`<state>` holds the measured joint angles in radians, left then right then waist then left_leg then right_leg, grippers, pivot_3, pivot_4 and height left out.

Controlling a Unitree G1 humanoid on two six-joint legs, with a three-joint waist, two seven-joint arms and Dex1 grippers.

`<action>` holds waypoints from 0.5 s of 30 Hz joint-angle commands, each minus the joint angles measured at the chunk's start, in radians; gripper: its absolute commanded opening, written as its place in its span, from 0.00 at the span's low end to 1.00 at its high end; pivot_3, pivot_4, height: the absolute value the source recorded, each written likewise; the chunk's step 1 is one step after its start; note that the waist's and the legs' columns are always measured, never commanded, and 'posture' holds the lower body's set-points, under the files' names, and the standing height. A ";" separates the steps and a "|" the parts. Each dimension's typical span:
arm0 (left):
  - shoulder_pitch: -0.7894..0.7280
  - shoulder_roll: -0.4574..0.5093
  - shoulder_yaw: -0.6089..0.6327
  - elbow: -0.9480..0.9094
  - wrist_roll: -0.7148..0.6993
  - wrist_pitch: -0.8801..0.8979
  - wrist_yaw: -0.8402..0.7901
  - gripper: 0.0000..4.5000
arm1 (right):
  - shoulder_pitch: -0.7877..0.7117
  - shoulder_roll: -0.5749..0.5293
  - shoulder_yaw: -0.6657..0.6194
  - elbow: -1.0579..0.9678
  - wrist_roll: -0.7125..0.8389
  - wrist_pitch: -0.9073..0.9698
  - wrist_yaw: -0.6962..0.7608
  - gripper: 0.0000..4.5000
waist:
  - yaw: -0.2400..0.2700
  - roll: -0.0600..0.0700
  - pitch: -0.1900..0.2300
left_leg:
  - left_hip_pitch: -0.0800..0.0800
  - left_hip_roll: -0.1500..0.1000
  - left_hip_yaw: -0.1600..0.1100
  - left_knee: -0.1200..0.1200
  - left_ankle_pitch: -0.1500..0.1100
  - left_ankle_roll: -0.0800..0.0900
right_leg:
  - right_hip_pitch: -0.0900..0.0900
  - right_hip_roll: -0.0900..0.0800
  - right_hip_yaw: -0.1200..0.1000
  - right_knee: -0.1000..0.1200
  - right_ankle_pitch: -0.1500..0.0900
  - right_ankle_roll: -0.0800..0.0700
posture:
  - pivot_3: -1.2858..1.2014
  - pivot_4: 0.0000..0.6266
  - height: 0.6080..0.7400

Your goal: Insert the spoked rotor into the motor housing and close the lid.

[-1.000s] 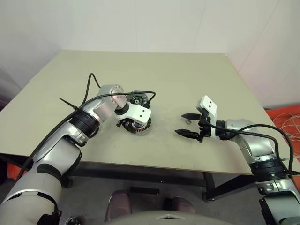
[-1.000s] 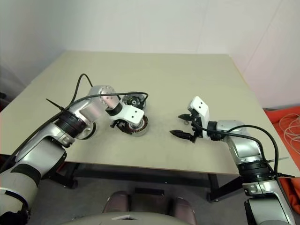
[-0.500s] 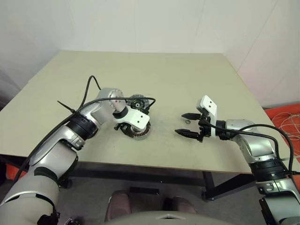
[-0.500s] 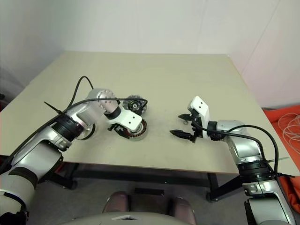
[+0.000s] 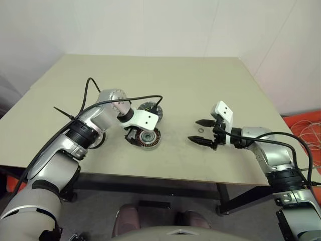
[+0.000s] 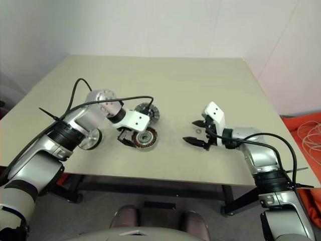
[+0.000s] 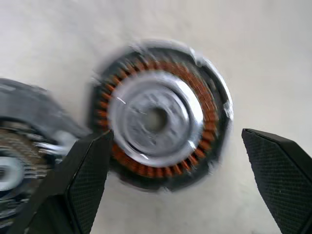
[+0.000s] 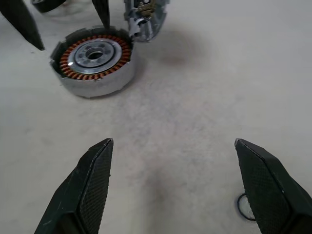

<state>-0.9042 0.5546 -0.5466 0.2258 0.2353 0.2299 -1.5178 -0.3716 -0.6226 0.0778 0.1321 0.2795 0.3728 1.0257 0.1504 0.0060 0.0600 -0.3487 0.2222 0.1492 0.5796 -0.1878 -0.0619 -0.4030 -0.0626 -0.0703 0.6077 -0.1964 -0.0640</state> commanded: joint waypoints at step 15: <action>0.413 0.117 0.673 -0.352 -0.451 0.369 0.298 0.99 | -0.009 0.087 -0.040 0.193 -0.096 -0.167 -0.189 1.00 | -0.026 0.001 0.000 | 0.000 0.000 0.000 0.001 -0.001 0.002 | 0.000 0.000 -0.001 0.000 -0.001 0.002 | 0.52 0.00 1.00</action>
<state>-0.5003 0.6529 0.0652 -0.0918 -0.1716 0.6013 -1.2400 -0.3707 -0.5360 0.0504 0.3290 0.1890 0.2378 0.8402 0.1239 0.0072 0.0595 -0.3484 0.2222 0.1491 0.5808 -0.1891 -0.0598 -0.4029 -0.0625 -0.0716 0.6076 -0.1981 -0.0613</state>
